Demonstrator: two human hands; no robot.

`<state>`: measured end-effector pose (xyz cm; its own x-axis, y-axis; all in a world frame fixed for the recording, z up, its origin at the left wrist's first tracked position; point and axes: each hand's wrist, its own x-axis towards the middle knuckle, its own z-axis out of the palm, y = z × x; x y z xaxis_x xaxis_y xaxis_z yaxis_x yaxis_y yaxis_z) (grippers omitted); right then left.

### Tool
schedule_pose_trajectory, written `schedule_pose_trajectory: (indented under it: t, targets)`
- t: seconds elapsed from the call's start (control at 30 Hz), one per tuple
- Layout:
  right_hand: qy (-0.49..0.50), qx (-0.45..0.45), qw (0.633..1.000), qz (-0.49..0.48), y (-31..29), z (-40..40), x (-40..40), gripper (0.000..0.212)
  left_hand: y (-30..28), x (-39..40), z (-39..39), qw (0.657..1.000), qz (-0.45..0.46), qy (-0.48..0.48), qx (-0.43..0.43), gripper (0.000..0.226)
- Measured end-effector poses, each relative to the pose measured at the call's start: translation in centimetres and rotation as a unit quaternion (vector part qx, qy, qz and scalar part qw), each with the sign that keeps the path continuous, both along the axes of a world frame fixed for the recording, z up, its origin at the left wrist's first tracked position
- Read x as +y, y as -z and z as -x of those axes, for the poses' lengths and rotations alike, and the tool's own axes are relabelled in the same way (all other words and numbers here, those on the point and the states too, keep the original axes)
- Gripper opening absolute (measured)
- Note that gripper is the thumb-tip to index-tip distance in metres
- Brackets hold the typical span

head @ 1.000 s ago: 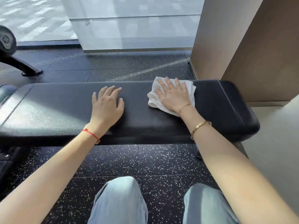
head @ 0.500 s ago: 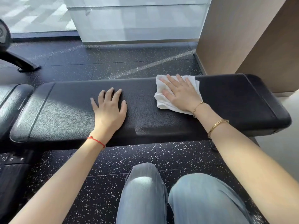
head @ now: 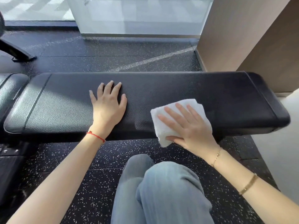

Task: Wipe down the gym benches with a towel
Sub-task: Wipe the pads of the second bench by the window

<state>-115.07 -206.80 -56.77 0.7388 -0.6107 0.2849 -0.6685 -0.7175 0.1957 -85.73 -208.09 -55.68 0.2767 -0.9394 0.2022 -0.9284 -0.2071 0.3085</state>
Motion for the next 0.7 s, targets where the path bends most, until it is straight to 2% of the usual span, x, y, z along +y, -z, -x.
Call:
schedule_pose_trajectory:
  t: [0.1, 0.27, 0.3, 0.37, 0.43, 0.57, 0.7]
  targets:
    - [0.009, -0.003, 1.000, 0.030, 0.6, -1.8, 0.1, 0.078, -0.2, 0.0, 0.1, 1.000, -0.005, -0.002, -0.003, 0.051]
    - [0.017, 0.040, 0.997, 0.064, 1.7, -7.1, 1.0, 0.106, -0.2, 0.3, 0.0, 1.000, -0.008, 0.005, -0.006, 0.051]
    - [0.012, 0.035, 0.997, 0.067, 1.7, -6.5, 1.0, 0.102, -0.2, 0.4, 0.0, 1.000, -0.006, 0.005, -0.004, 0.051]
    - [0.013, -0.003, 0.998, 0.066, 1.9, -4.1, 1.0, 0.081, -0.2, 0.4, -0.2, 1.000, -0.004, 0.007, 0.001, 0.051]
    - [0.060, -0.047, 0.995, 0.065, 1.9, -0.4, 1.0, 0.067, -0.2, 0.4, -0.2, 1.000, -0.005, 0.007, 0.000, 0.050]
    - [0.134, -0.067, 0.988, 0.021, 1.0, 4.4, 0.7, 0.066, -0.2, 0.4, 0.1, 1.000, -0.012, 0.007, -0.003, 0.051]
    - [0.123, -0.064, 0.990, -0.005, 0.8, -0.1, 1.0, 0.066, -0.3, 0.3, 0.3, 1.000, -0.015, 0.003, -0.002, 0.050]
